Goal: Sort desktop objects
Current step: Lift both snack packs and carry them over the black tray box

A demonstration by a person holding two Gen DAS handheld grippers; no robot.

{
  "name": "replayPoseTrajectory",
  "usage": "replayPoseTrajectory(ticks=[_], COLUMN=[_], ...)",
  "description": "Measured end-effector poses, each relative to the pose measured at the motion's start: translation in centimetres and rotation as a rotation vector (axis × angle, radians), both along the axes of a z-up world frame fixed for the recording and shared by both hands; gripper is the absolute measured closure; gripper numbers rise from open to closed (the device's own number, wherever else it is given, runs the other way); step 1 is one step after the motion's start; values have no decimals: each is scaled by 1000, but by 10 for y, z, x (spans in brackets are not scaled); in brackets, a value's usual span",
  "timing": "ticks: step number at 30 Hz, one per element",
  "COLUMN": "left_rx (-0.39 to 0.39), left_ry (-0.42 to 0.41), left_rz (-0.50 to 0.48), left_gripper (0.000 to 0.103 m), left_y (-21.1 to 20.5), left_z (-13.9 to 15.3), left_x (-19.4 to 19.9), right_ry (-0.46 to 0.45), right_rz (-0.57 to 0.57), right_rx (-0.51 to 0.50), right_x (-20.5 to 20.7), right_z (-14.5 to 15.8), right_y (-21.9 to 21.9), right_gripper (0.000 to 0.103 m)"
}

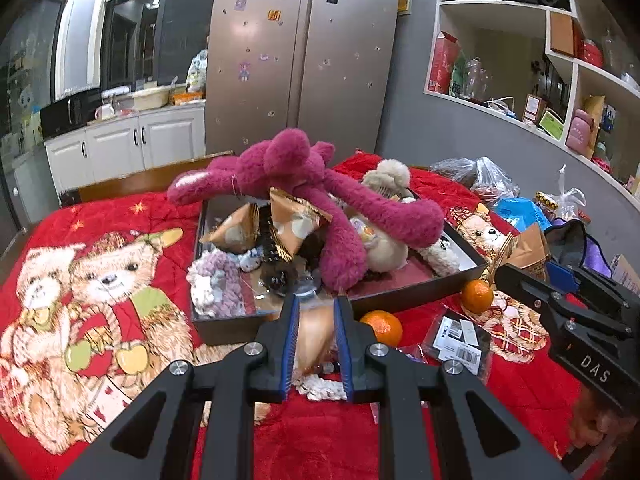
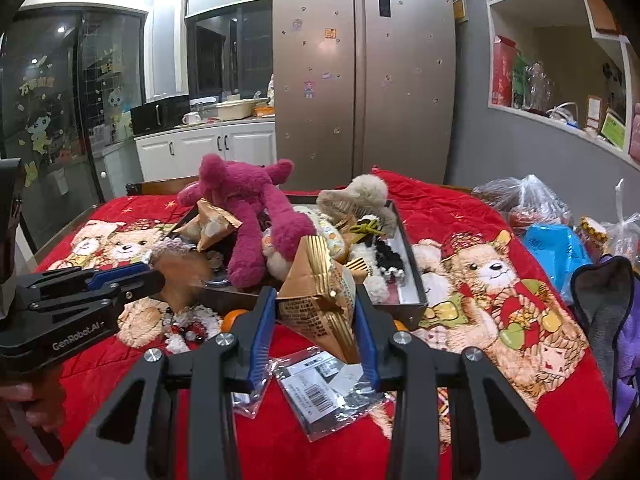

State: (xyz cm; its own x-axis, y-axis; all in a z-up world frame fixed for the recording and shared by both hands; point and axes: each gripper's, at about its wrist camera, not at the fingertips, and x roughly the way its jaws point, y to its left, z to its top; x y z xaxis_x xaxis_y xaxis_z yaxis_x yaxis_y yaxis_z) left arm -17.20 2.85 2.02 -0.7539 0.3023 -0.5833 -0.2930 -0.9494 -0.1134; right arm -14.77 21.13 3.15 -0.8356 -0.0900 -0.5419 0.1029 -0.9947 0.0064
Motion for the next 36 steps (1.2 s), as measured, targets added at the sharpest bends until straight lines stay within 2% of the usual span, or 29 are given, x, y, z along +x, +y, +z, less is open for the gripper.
replayPoseTrajectory(ticks=[5, 8, 14, 20, 23, 25, 27, 29, 33, 36], left_rx=[-8, -4, 18, -47, -87, -87, -91, -85, -145, -112], left_ry=[29, 15, -49, -77, -68, -65, -73, -84, -59, -70], left_rz=[6, 15, -36, -62, -50, -55, -55, -58, -47, -40], left_gripper=[85, 85, 85, 85, 81, 77, 65, 58, 58, 59], left_y=[-4, -7, 3, 25, 27, 26, 27, 27, 32, 26], left_z=[5, 3, -8, -25, -29, -30, -33, -36, -42, -42], left_x=[0, -2, 2, 6, 5, 5, 5, 4, 4, 1], right_ry=[12, 10, 1, -5, -9, -13, -20, -28, -29, -32], right_rz=[-5, -8, -10, -4, -9, -12, -11, -12, -17, -17], right_rx=[-32, -57, -73, -73, -73, -74, -80, -83, -78, -78], right_x=[3, 4, 4, 3, 2, 1, -1, -1, -3, -3], right_z=[8, 10, 11, 10, 9, 8, 6, 5, 4, 4], right_y=[7, 13, 18, 19, 21, 22, 24, 25, 26, 26], right_gripper=[65, 65, 65, 65, 65, 65, 65, 65, 65, 65])
